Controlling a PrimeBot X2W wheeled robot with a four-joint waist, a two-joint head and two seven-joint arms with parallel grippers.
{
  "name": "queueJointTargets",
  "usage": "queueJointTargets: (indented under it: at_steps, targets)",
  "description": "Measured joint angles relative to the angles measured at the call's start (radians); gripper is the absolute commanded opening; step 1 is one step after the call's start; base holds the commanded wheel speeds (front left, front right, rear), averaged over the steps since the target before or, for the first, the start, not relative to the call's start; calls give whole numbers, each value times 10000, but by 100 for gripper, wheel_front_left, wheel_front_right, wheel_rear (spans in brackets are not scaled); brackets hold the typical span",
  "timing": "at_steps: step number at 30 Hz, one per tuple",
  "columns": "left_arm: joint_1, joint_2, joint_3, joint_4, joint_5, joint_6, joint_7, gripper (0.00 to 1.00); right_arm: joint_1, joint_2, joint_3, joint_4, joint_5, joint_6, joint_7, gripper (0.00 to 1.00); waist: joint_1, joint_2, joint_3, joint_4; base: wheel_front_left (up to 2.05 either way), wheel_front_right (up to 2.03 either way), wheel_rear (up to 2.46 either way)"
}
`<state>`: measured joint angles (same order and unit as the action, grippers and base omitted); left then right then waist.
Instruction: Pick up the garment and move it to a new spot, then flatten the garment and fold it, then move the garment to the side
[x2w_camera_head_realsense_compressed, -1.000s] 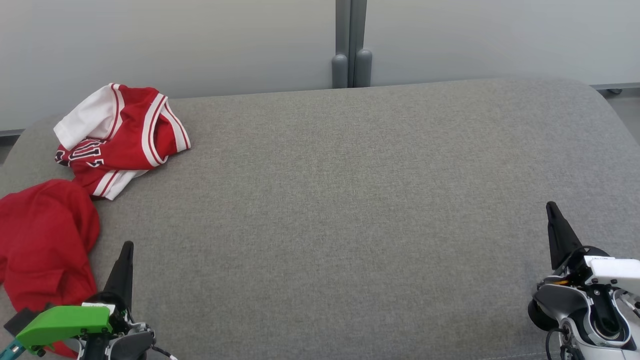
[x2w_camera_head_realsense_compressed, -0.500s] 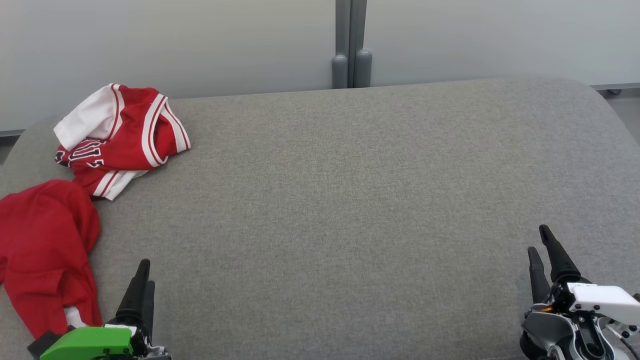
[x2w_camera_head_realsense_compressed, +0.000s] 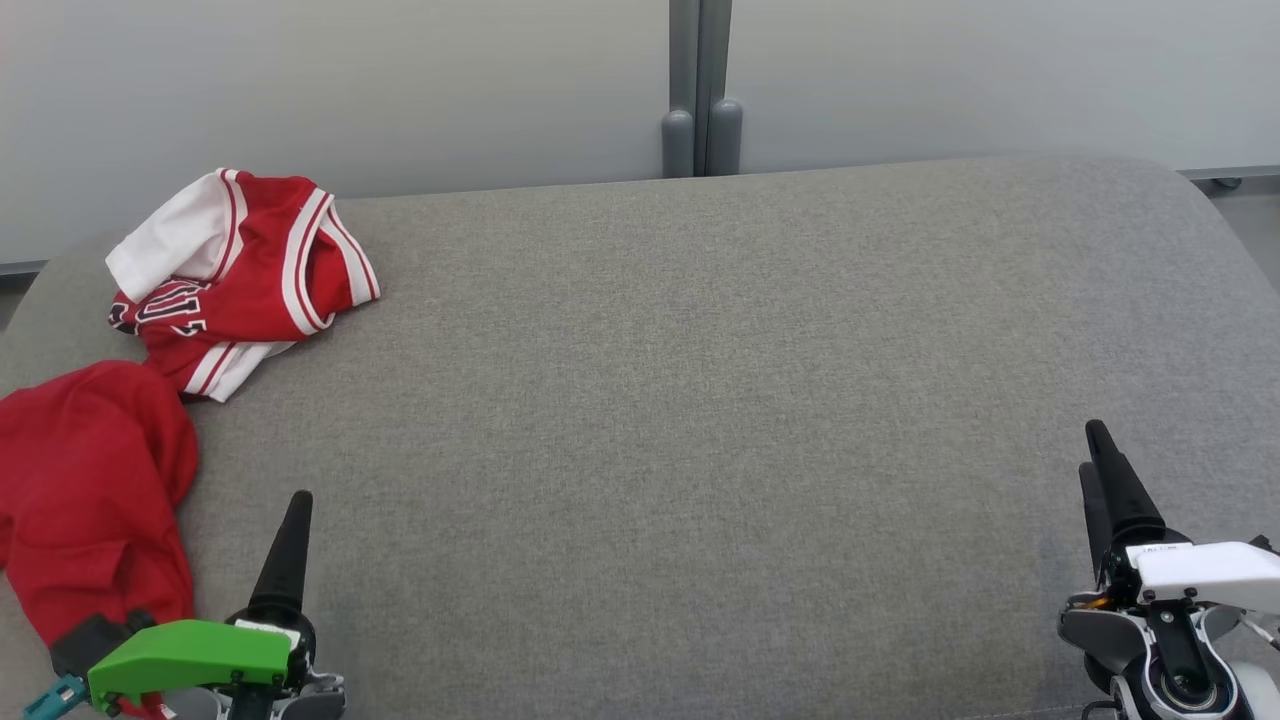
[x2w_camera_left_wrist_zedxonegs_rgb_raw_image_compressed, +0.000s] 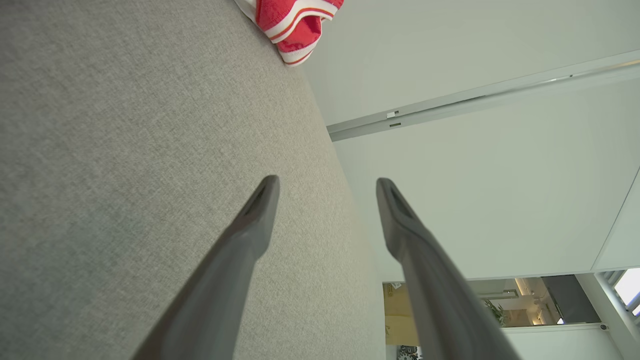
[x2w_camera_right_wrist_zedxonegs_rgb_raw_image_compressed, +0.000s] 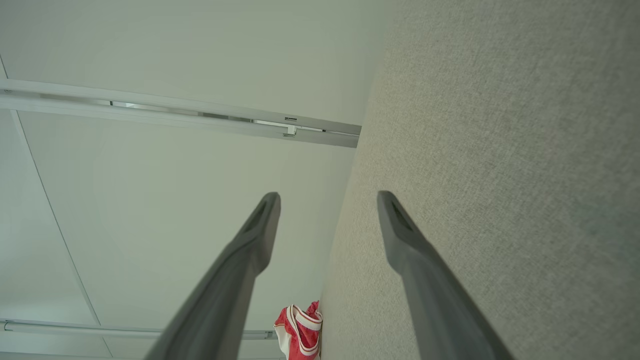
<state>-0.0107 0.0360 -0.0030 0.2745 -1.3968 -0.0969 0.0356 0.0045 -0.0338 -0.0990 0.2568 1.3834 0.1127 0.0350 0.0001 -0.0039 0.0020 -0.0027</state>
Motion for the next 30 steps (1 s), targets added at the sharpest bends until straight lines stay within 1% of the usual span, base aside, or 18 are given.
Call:
queueJointTargets:
  at_steps: [3, 4, 9, 10, 15, 17, 18, 19, 26, 27, 30]
  targets:
    - [-105, 44, -33, -184, 560, 105, -105, 100, 0, -63, 77, -186, -556, -29, -88, 100, 0, 0, 2, 3, 0, 0, 0]
    - [-105, 65, -61, -257, 711, 111, -111, 100, -1, -67, 109, -244, -711, -92, -119, 100, 0, 0, 2, 4, 0, 0, 0]
    - [-106, 136, -265, -464, 1732, 355, -291, 100, 0, -67, 297, -474, -1498, -105, -272, 100, 0, 0, 1, 13, 0, 0, 0]
    - [-106, 138, -295, -527, 1871, 370, -291, 100, 1, -67, 351, -520, -1666, -180, -318, 100, 0, 0, 0, 15, 0, 0, 0]
    - [-105, 157, -353, -677, 2719, 546, -479, 100, 25, -84, 566, -579, -2449, -265, -491, 100, 0, 0, -9, 23, 0, 0, 0]
    - [-103, 157, -362, -742, 3049, 591, -543, 100, 54, -90, 671, -587, -2748, -274, -541, 100, 0, 0, -16, 23, 0, 0, 0]
    - [-103, 157, -362, -742, 3049, 591, -543, 100, 54, -90, 671, -587, -2748, -274, -541, 100, 0, 0, -16, 23, 0, 0, 0]
    - [-96, 161, -376, -840, 3329, 627, -608, 100, 58, -82, 755, -621, -3018, -351, -614, 100, 0, 0, -23, 22, 0, 0, 0]
    - [-55, 165, -408, -991, 4320, 725, -788, 100, 111, -84, 930, -800, -3833, -374, -788, 100, 0, 0, -44, 11, 0, 0, 0]
    - [-39, 165, -414, -1018, 4451, 765, -821, 100, 128, -86, 966, -828, -3990, -445, -823, 100, 0, 0, -46, 9, 0, 0, 0]
    - [57, 165, -443, -1152, 4949, 828, -940, 100, 241, -88, 1051, -890, -4376, -470, -909, 100, 0, 0, -54, 1, 0, 0, 0]
